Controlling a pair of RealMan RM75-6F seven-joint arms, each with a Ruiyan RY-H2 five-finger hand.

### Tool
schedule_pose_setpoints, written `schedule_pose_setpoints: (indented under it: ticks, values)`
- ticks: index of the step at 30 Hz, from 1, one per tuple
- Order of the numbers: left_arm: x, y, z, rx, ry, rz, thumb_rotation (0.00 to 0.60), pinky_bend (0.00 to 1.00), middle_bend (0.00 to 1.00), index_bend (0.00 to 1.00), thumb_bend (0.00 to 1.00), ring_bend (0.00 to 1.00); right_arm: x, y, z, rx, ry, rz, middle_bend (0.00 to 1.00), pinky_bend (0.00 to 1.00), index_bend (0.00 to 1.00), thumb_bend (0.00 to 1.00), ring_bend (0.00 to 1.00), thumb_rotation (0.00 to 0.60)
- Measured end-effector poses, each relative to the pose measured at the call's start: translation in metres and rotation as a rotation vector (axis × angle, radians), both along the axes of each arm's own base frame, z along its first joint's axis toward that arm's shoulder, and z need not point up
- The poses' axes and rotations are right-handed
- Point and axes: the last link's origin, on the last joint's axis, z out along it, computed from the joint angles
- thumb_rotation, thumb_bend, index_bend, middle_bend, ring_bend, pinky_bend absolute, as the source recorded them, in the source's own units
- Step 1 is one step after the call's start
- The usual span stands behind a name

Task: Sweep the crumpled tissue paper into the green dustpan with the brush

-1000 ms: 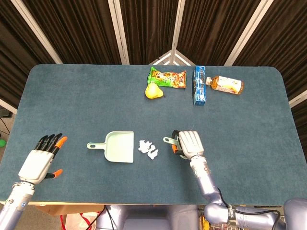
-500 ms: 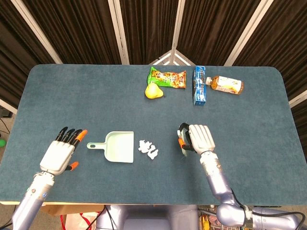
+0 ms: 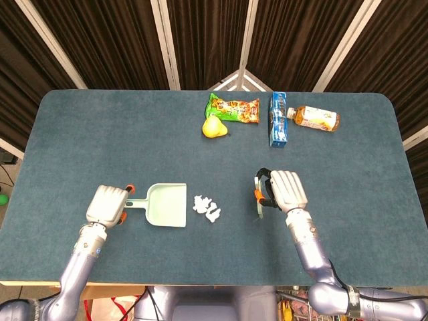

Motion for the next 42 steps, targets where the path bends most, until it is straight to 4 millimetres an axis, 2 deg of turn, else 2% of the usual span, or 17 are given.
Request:
schedule_pose_setpoints:
  ticks: [11, 21, 28, 35, 42]
  values:
    - [-0.002, 0.017, -0.021, 0.004, 0.024, 0.100, 0.600, 0.96, 0.98, 0.40, 0.37, 0.96, -0.002, -0.003, -0.001, 0.002, 0.004, -0.004, 0.86, 0.78, 0.79, 0.61, 0.92, 0.600]
    - [-0.006, 0.017, -0.039, -0.016, 0.067, 0.136, 0.600, 0.97, 0.98, 0.41, 0.39, 0.96, -0.003, -0.003, -0.002, 0.003, 0.012, -0.004, 0.86, 0.78, 0.79, 0.61, 0.92, 0.600]
    - [-0.006, 0.021, -0.044, -0.008, 0.065, 0.145, 0.600, 0.98, 1.00, 0.47, 0.49, 0.98, -0.005, -0.003, -0.002, 0.000, 0.014, -0.007, 0.86, 0.78, 0.79, 0.61, 0.92, 0.600]
    - [0.001, 0.023, -0.050, -0.003, 0.060, 0.136, 0.600, 1.00, 1.00, 0.59, 0.55, 1.00, -0.006, -0.004, -0.001, -0.003, 0.018, -0.008, 0.86, 0.78, 0.80, 0.61, 0.92, 0.600]
    - [0.017, 0.026, -0.052, 0.000, 0.067, 0.102, 0.600, 1.00, 1.00, 0.61, 0.57, 1.00, -0.005, -0.007, 0.003, -0.022, 0.018, -0.005, 0.86, 0.78, 0.80, 0.61, 0.92, 0.600]
